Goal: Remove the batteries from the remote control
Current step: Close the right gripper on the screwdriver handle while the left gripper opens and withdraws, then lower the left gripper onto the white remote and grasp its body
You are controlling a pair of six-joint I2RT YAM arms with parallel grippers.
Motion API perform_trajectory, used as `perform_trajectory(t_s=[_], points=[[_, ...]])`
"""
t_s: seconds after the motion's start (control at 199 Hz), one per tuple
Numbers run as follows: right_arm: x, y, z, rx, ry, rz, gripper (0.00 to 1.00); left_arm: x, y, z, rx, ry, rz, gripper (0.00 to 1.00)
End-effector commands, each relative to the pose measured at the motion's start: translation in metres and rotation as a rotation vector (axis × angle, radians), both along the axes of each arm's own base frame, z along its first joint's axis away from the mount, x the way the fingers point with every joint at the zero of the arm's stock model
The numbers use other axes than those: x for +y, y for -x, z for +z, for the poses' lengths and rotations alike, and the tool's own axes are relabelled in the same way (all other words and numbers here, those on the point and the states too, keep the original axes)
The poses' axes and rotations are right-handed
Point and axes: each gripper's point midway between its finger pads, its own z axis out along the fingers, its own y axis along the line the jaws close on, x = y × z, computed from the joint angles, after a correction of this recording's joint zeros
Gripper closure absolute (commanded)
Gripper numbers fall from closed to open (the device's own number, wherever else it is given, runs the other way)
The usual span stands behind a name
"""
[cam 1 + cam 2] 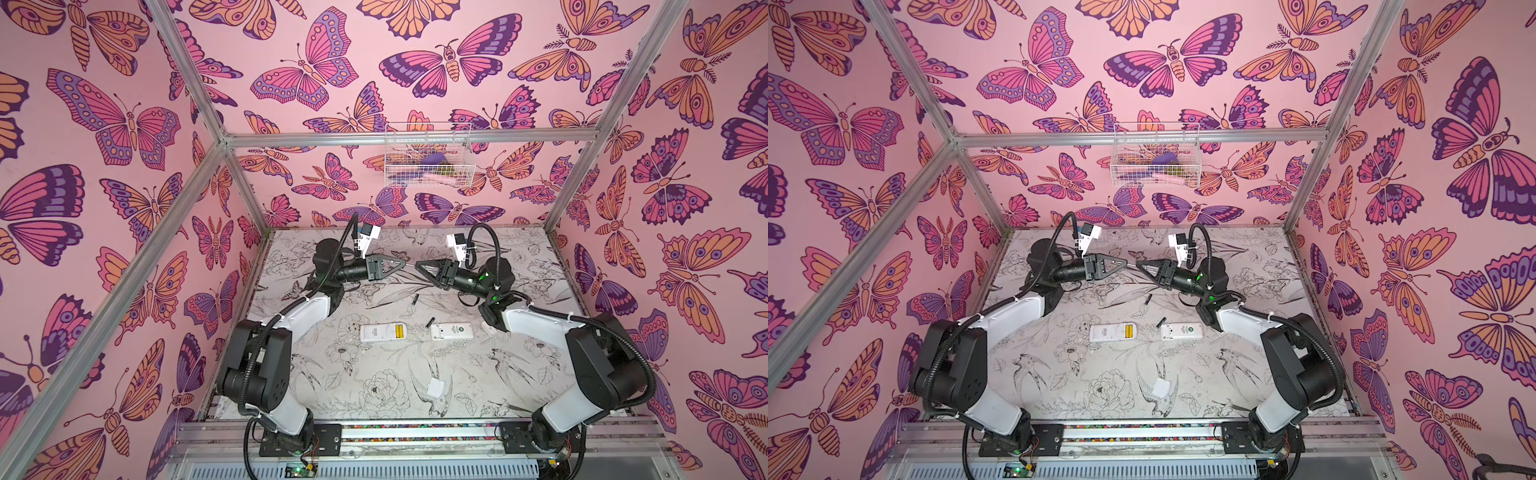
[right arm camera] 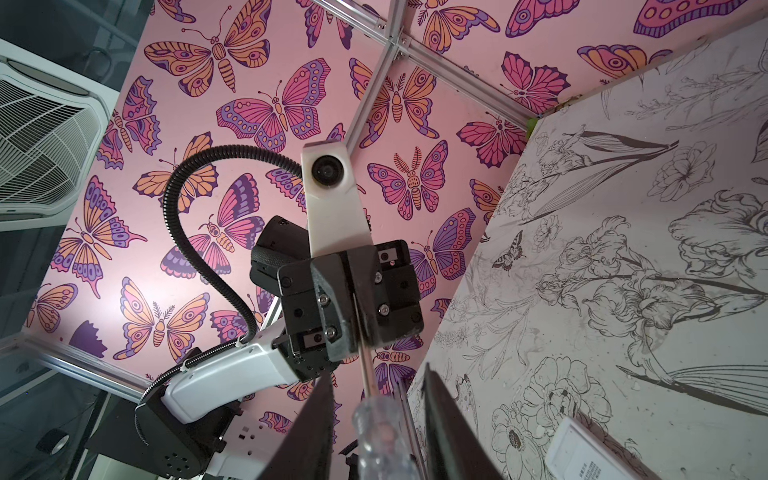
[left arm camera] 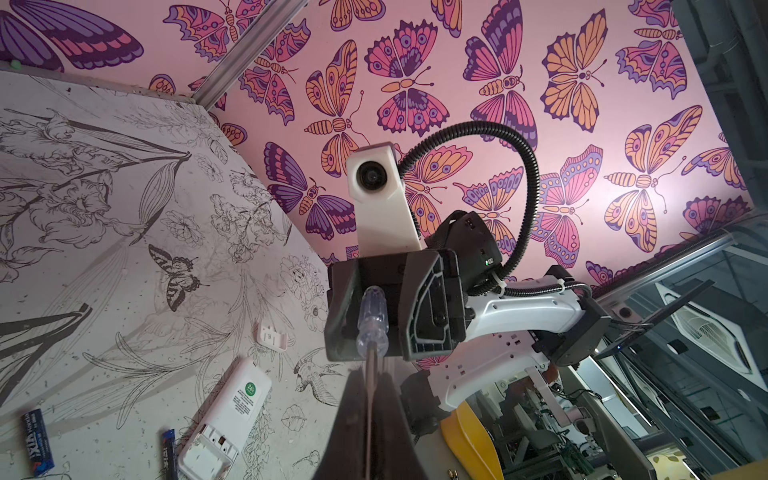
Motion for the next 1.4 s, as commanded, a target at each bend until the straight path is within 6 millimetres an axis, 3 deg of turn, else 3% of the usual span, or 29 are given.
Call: perform_trajectory(t_s=[0.0,0.191,0.251,0.271,0.336,0.406,0.587,0.682,0.842,1.218,1.394], points=[[0.013,0.013,0.024,-0.080,-0.017,0.059,0.72,-0.007,0.002,-0.003,-0.034,-0.008,-0.030,1.00],[0.012,0.017,0.022,-0.086,0.002,0.071,1.00,-0.007,0.000,-0.011,-0.014,-0.030,-0.028,1.00],[0.012,0.015,0.012,-0.066,0.028,0.063,1.00,-0.006,-0.003,-0.013,-0.002,-0.042,-0.009,1.00],[0.008,0.020,0.023,-0.090,0.018,0.058,1.00,-0.005,-0.004,-0.013,0.002,-0.047,-0.003,0.94],[0.004,0.021,0.020,-0.087,0.032,0.049,1.00,-0.002,-0.003,-0.010,-0.014,-0.058,-0.005,0.75],[-0.002,0.019,0.016,-0.081,0.055,0.037,1.00,0.003,-0.004,-0.009,-0.043,-0.068,-0.001,0.62],[-0.020,0.024,0.015,-0.107,0.144,-0.004,1.00,0.034,-0.021,-0.009,-0.033,-0.088,0.082,0.48],[-0.032,0.029,0.005,-0.124,0.243,-0.045,1.00,0.049,-0.028,-0.016,-0.044,-0.135,0.129,0.39],[-0.051,0.036,-0.010,-0.136,0.349,-0.076,1.00,0.063,-0.020,-0.025,-0.087,-0.234,0.139,0.24],[-0.075,0.047,-0.041,-0.184,0.556,-0.112,1.00,0.093,-0.005,-0.046,-0.261,-0.583,0.166,0.06],[-0.085,0.050,-0.051,-0.252,0.639,-0.145,1.00,0.105,0.003,-0.057,-0.359,-0.716,0.141,0.02]])
